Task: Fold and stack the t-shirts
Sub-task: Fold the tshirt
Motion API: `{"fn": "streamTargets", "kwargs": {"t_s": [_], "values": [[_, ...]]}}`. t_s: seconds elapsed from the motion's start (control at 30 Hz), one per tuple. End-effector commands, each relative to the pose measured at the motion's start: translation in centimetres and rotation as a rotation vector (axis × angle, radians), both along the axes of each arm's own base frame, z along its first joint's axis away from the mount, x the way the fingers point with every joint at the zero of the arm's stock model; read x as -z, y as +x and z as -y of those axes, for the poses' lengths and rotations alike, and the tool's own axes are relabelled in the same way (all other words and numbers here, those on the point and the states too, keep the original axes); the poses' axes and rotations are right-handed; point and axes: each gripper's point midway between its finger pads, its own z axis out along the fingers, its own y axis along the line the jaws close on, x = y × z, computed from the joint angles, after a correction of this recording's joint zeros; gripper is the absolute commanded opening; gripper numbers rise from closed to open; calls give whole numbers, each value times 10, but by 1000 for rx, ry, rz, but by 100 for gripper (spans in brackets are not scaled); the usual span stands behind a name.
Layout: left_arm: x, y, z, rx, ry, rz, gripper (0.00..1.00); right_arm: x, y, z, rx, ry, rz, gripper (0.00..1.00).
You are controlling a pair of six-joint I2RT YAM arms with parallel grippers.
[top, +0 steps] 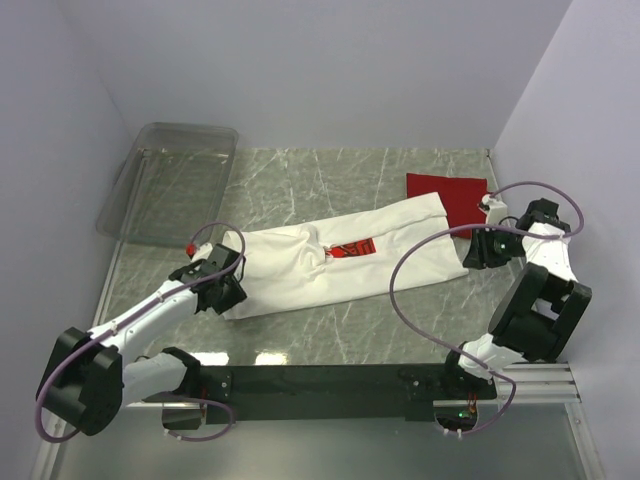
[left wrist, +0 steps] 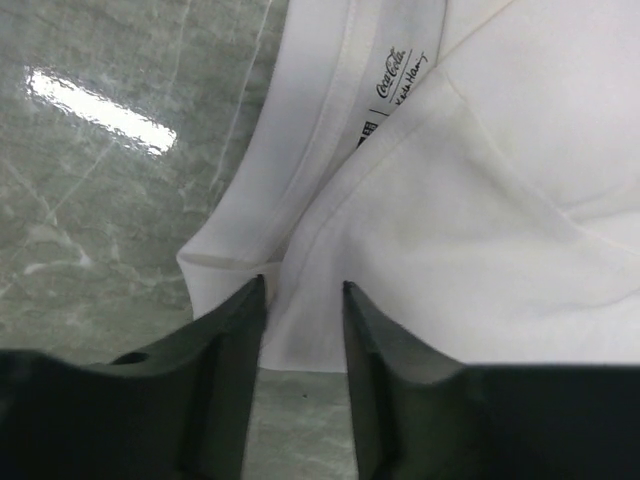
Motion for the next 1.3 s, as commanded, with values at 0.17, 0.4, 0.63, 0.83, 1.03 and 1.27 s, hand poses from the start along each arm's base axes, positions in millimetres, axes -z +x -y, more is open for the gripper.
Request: {"fn": "streamTargets", "kwargs": {"t_s": [0.17, 0.4, 0.63, 0.83, 1.03, 1.27], "values": [[-22, 5, 6, 13, -56, 74, 9, 16, -7, 6, 25, 16, -68, 47], [-34, 6, 8, 14, -92, 125, 1, 32, -11, 5, 31, 53, -142, 52], [-41, 5, 11, 20, -116, 148, 1, 44, 1, 13, 73, 63, -175, 53], [-41, 5, 12, 24, -131, 158, 1, 52, 7, 9, 79, 77, -201, 53], [-44, 6, 13, 31, -134, 165, 1, 52, 21, 16, 114, 67, -183, 53], [-45, 6, 13, 37, -133, 170, 1, 48, 33, 17, 126, 76, -171, 53]]}}
